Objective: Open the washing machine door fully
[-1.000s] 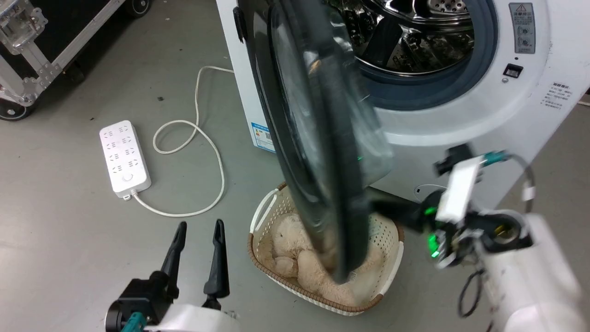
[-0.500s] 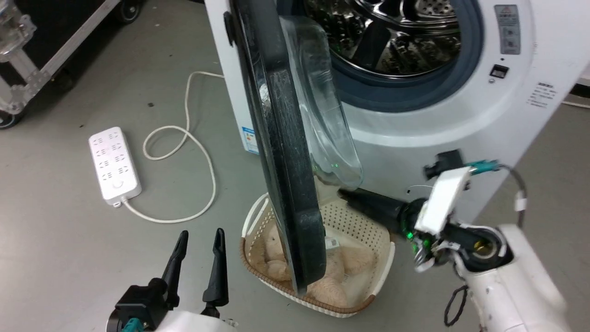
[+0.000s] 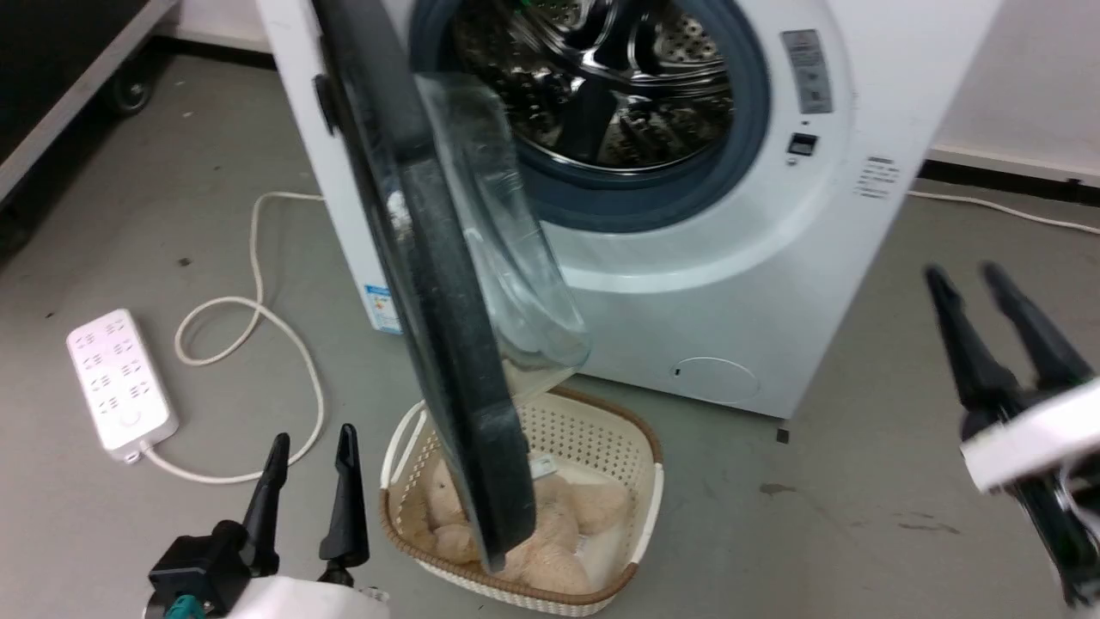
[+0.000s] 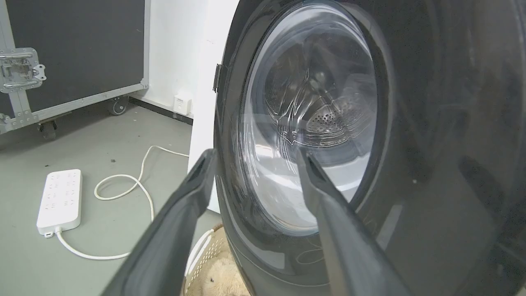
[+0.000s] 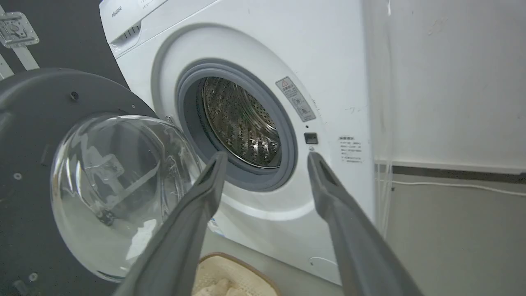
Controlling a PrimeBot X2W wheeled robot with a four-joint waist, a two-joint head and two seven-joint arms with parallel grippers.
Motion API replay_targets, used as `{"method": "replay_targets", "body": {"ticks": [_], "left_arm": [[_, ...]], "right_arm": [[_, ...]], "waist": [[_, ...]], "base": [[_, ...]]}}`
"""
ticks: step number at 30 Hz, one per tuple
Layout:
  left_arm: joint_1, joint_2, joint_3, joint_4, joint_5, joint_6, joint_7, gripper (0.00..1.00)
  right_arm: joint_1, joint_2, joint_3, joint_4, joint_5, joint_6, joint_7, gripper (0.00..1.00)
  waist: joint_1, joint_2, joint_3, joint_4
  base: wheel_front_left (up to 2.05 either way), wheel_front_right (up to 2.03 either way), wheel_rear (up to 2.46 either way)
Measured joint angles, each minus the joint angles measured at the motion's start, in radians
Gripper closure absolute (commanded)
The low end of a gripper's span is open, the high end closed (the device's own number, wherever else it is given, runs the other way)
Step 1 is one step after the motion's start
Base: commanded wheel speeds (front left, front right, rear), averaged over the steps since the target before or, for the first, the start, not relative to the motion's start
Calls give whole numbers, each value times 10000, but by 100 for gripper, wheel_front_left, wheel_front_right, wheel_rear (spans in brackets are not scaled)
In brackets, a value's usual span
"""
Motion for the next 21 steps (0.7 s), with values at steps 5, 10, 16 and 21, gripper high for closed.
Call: {"method": "replay_targets", "body": {"ticks": [5,10,16,21], "left_arm": [[8,2,345,-10,88,-140,0,0],[63,-6,512,-52,169,-221,0,0],[304,-2,694,-29,374,-265,0,0],[323,-4,729,-42,585,-401,0,0]], "right_arm": [[1193,-94,-587,-59,-2792,2,-1881,0],[2330,1225,-1751,-545,-5164,2,-2328,0],[3434,2997,-2512,-1005,-6970,21,-2451,0],[3673,3283,-2600,-1022,-7427,44,-2487,0]], "waist": [[0,0,-109,-471],[0,0,-159,-878],[-1,0,-165,-1216],[1,0,-84,-1344]], "base": [[0,0,0],[0,0,0],[0,0,0],[0,0,0]]}}
